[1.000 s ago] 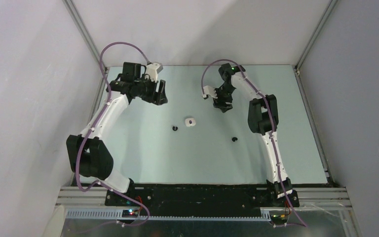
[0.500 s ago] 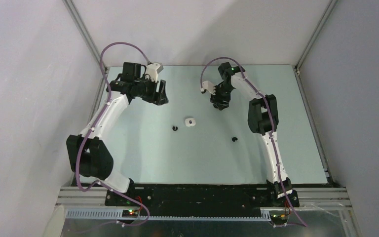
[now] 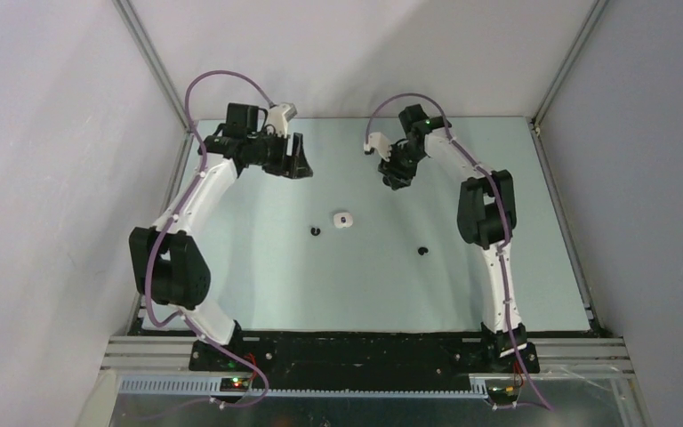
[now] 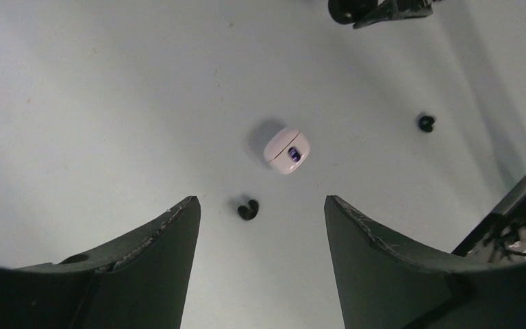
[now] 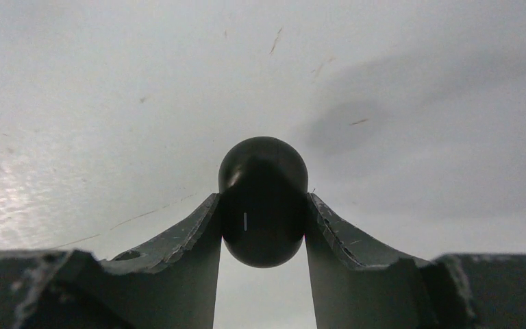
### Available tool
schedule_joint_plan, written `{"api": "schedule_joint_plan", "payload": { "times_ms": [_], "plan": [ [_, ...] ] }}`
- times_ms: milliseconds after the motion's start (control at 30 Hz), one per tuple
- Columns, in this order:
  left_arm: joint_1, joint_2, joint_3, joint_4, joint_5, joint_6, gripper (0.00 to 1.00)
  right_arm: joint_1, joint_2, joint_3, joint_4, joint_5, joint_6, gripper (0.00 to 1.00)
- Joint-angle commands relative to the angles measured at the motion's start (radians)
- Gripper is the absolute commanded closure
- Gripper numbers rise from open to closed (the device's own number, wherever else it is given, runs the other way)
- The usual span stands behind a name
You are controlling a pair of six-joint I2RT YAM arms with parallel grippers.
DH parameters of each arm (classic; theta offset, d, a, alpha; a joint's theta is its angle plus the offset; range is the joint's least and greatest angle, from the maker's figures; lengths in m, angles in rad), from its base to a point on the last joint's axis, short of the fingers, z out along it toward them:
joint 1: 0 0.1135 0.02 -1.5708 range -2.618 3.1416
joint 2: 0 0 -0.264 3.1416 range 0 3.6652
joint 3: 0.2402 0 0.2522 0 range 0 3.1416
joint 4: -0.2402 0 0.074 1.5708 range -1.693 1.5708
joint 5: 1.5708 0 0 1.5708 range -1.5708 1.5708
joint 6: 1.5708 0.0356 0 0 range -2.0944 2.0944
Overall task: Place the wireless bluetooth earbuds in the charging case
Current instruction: Pick up the charging case at the center of the board.
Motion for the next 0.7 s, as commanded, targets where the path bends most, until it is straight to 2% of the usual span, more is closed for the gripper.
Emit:
{"api": "schedule_joint_plan", "payload": {
  "times_ms": [0, 167, 267, 333, 433, 500, 667],
  "plan": [
    [0.005, 0.015, 0.116, 0.064, 0.084, -0.115, 0.27, 0.033, -0.215, 0.015, 0.074, -0.052, 0.111, 0.57],
    [0.002, 0.068, 0.244, 0.103, 0.19, -0.248, 0.27, 0.128, -0.37, -0.018, 0.059, 0.039, 0.134, 0.56],
    [0.002, 0.069, 0.261, 0.164, 0.263, -0.363, 0.27, 0.181, -0.435, -0.018, 0.06, 0.081, 0.161, 0.56],
    [0.002, 0.053, 0.241, 0.196, 0.309, -0.404, 0.27, 0.21, -0.465, -0.02, 0.068, 0.066, 0.184, 0.56],
    [-0.003, -0.009, 0.17, 0.219, 0.363, -0.39, 0.27, 0.242, -0.506, -0.028, 0.086, 0.025, 0.208, 0.56],
    [-0.013, -0.054, 0.113, 0.22, 0.398, -0.344, 0.27, 0.256, -0.545, -0.062, 0.132, 0.007, 0.212, 0.55],
    [-0.014, -0.111, 0.064, 0.223, 0.451, -0.413, 0.28, 0.296, -0.631, -0.16, 0.272, 0.003, 0.223, 0.54]
  ]
}}
